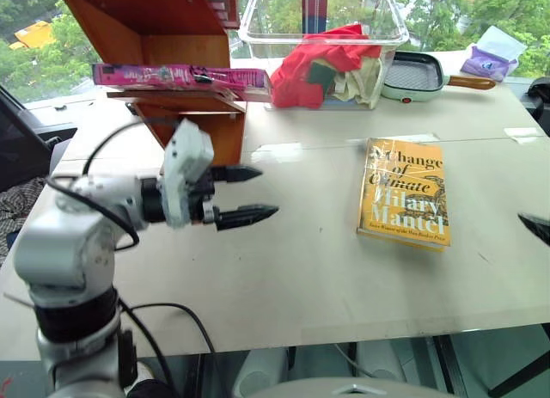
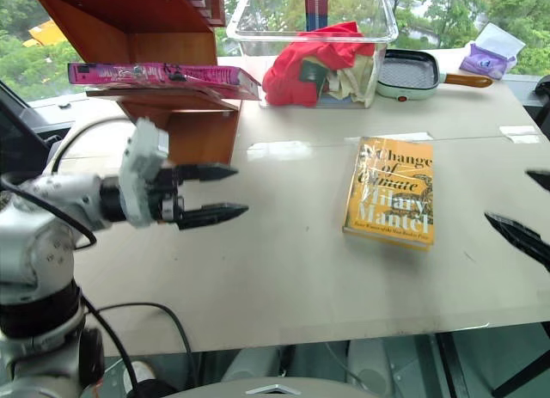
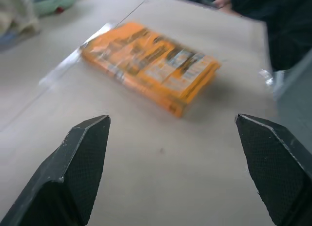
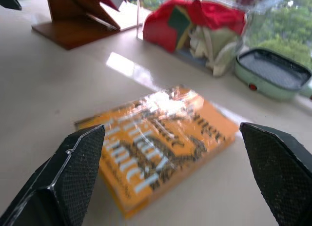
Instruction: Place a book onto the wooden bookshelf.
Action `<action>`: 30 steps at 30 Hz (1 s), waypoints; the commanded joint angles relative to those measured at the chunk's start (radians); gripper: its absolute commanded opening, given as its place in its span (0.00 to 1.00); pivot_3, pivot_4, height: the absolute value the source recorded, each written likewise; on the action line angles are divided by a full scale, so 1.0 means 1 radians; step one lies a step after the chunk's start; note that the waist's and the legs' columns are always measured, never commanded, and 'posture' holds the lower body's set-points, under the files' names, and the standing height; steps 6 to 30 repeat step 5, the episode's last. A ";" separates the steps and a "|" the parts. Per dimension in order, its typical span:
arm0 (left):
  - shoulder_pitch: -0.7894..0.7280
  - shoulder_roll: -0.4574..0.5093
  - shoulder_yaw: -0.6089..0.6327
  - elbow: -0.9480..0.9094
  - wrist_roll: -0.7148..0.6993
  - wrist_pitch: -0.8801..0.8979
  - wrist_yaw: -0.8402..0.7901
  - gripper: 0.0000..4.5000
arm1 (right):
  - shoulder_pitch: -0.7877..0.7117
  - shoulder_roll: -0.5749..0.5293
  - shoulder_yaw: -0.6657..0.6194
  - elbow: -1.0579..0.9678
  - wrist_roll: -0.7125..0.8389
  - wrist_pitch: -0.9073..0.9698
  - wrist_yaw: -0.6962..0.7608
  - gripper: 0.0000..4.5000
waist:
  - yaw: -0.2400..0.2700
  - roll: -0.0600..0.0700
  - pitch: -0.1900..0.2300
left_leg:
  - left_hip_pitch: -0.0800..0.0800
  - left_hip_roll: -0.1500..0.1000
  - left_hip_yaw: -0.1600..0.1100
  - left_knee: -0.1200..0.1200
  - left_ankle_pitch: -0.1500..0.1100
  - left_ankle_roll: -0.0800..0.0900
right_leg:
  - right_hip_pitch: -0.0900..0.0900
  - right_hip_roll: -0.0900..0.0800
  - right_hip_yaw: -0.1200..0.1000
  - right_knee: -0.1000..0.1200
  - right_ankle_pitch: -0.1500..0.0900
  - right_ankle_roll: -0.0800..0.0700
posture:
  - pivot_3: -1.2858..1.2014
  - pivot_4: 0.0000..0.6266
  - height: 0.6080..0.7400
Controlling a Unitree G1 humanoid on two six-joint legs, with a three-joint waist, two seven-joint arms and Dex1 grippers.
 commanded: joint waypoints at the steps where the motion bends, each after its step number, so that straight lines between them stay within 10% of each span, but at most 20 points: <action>1: 0.123 0.005 0.044 0.039 0.026 -0.148 0.044 0.94 | 0.042 0.019 -0.044 0.003 -0.041 -0.023 0.029 1.00 | 0.002 -0.001 0.000 | 0.001 0.000 0.001 -0.001 0.000 0.000 | 0.000 0.000 0.000 0.000 0.000 0.000 | 0.52 0.24 0.89; 30: 0.213 0.029 0.050 0.099 0.027 -0.245 0.069 0.94 | 0.052 0.019 -0.018 0.003 -0.074 -0.031 0.026 1.00 | 0.005 -0.001 0.000 | 0.002 0.001 0.002 -0.001 -0.002 0.003 | 0.001 0.000 0.001 0.000 0.000 0.000 | 0.52 0.24 0.89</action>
